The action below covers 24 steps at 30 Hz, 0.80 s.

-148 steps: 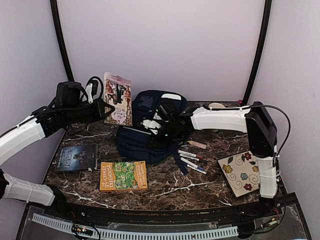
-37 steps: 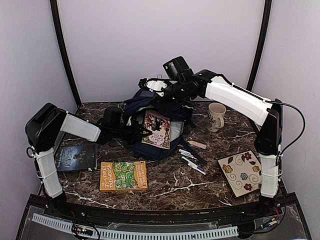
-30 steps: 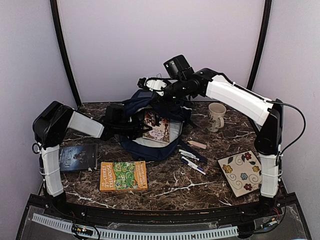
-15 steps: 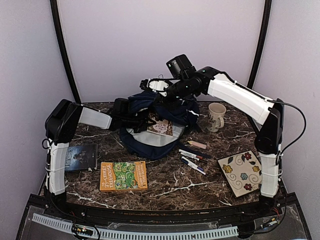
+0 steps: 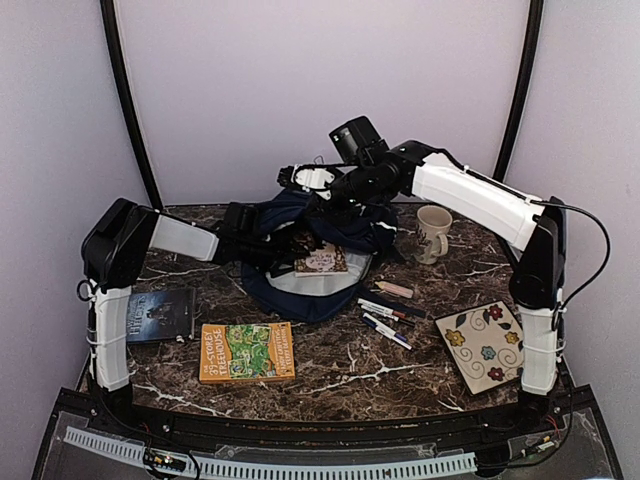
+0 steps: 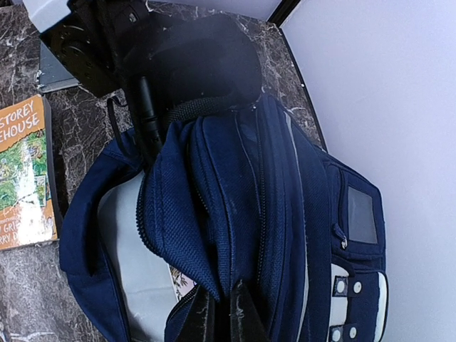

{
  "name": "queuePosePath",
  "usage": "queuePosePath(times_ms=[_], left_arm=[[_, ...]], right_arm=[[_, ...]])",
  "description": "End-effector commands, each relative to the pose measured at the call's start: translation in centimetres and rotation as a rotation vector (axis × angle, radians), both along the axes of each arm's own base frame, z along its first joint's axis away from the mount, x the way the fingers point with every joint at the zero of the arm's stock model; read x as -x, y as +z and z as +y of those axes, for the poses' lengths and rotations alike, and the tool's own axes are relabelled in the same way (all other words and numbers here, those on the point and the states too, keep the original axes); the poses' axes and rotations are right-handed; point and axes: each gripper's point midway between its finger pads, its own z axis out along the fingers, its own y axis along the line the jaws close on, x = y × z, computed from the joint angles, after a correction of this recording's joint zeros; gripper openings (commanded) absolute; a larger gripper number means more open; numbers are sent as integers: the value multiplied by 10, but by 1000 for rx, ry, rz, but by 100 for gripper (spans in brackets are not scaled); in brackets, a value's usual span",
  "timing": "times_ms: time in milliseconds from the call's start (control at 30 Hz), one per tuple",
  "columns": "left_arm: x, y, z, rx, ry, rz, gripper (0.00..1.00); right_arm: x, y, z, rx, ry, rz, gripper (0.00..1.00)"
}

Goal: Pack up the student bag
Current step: Place the book in the largest pocket of the bag, then pass from the right arm to the left

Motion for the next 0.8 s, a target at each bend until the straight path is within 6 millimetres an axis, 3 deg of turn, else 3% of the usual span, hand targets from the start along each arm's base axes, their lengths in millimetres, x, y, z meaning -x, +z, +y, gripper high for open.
queuePosePath(times_ms=[0, 200, 467, 633, 767], left_arm=[[23, 35, -3, -24, -31, -92, 61], [59, 38, 1, -38, -59, -142, 65], [116, 45, 10, -87, -189, -268, 63], [157, 68, 5, -119, -357, -407, 61], [162, 75, 17, -194, -368, -466, 62]], right_arm=[[-5, 65, 9, -164, 5, -162, 0], [-19, 53, 1, -137, -65, -198, 0], [-26, 51, -1, -138, -93, -213, 0], [-22, 47, -1, -129, -80, -201, 0], [-19, 42, 0, -129, -68, -183, 0]])
